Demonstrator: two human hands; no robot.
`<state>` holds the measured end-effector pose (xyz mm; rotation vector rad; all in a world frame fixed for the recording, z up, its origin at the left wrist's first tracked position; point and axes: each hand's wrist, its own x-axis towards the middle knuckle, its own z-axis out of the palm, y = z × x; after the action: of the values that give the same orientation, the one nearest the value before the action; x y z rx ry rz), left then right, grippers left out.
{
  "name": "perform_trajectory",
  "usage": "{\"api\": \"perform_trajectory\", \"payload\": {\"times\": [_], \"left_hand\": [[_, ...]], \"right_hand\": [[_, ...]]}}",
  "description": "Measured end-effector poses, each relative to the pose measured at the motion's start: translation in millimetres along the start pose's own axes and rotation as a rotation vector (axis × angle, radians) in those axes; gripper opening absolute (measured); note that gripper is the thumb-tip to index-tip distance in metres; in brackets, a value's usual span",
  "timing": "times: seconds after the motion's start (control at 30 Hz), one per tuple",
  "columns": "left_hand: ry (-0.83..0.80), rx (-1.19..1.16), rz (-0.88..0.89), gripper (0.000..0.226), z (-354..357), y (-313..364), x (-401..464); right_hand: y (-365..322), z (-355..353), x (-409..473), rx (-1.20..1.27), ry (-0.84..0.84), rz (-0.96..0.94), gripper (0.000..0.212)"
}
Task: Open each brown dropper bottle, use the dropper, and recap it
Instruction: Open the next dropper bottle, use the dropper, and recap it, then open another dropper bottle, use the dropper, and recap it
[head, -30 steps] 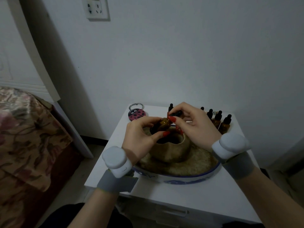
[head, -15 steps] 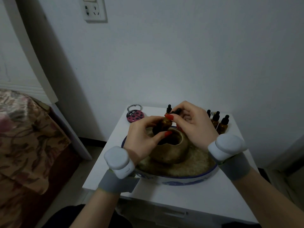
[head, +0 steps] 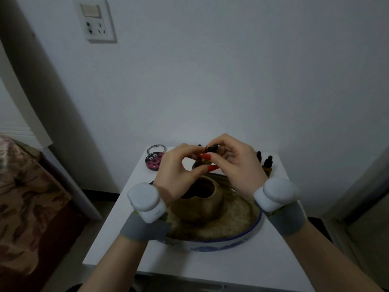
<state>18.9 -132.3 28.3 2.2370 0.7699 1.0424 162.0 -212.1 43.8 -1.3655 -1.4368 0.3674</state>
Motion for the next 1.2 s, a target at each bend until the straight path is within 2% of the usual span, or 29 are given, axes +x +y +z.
{"api": "perform_trajectory", "payload": {"times": [0.2, 0.3, 0.47, 0.6, 0.77, 0.9, 1.07, 1.2], "left_hand": [[-0.108, -0.221, -0.118, 0.039, 3.0, -4.5, 29.4], [-0.147, -0.21, -0.191, 0.03, 5.5, -12.3, 48.0], [-0.228, -0.196, -0.314, 0.032, 19.4, -23.7, 78.6], [-0.345, -0.025, -0.331, 0.03, 37.3, -28.4, 97.3], [-0.548, 0.226, -0.2, 0.026, 59.5, -34.6, 114.2], [-0.632, 0.465, -0.149, 0.027, 69.2, -44.5, 125.5], [-0.718, 0.802, -0.08, 0.049, 78.0, -46.5, 132.3], [-0.78, 0.953, -0.146, 0.062, 79.1, -41.0, 133.5]], "right_hand": [[6.0, -21.8, 5.6, 0.03, 0.064, 0.138, 0.027], [13.9, -30.5, 8.8, 0.018, 0.09, 0.229, 0.028], [33.6, -37.7, 10.0, 0.017, 0.098, 0.405, 0.024], [41.1, -42.8, 9.5, -0.035, 0.135, 0.488, 0.024], [43.3, -48.0, 10.5, -0.004, 0.146, 0.519, 0.026], [43.2, -46.3, 11.8, 0.002, 0.134, 0.52, 0.026], [42.3, -51.6, 13.1, 0.017, 0.15, 0.522, 0.026], [43.0, -51.8, 13.1, 0.008, 0.145, 0.52, 0.025]]}}
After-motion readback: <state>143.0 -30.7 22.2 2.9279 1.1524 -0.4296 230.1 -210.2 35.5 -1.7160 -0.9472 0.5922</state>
